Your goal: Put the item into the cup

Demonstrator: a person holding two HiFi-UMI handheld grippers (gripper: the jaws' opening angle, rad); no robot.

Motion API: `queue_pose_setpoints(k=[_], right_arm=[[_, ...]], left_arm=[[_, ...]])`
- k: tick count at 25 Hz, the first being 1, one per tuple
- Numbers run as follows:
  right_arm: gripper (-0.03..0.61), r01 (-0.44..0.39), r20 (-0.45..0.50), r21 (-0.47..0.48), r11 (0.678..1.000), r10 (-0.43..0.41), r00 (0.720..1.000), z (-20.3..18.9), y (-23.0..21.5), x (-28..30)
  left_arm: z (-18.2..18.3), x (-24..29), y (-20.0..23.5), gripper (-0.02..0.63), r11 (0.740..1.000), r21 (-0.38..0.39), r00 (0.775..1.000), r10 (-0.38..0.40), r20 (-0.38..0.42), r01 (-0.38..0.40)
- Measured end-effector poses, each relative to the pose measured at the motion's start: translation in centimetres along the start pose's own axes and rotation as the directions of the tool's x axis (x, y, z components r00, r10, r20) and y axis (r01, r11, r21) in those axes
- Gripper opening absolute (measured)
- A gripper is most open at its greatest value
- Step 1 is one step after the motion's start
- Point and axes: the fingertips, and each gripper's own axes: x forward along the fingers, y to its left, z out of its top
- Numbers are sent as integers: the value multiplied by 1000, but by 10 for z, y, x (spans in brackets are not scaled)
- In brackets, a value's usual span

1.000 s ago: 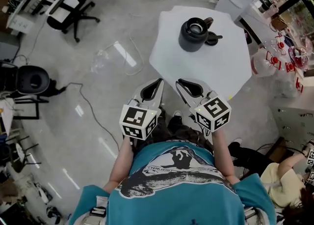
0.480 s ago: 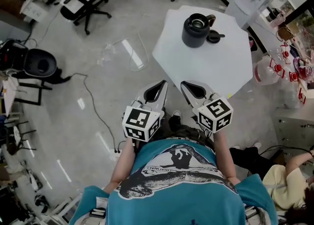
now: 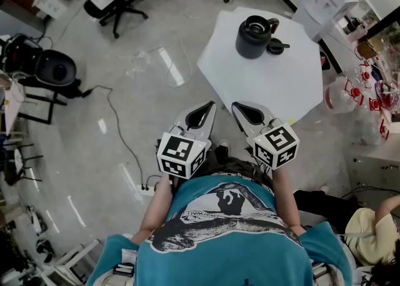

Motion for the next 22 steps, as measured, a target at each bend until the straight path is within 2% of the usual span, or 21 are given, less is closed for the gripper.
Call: queue_pose_setpoints(k=[8,22], right_arm=[[2,-20,-28,-42,999,19,999,-4,10,4],[2,-20,-29,-41,999,19,999,-3,12,1]], left_arm=[[-1,-3,0,20,1000,10,1000,-6,-8,6],[-4,1,-11,20,999,23,999,-37,-28,37]])
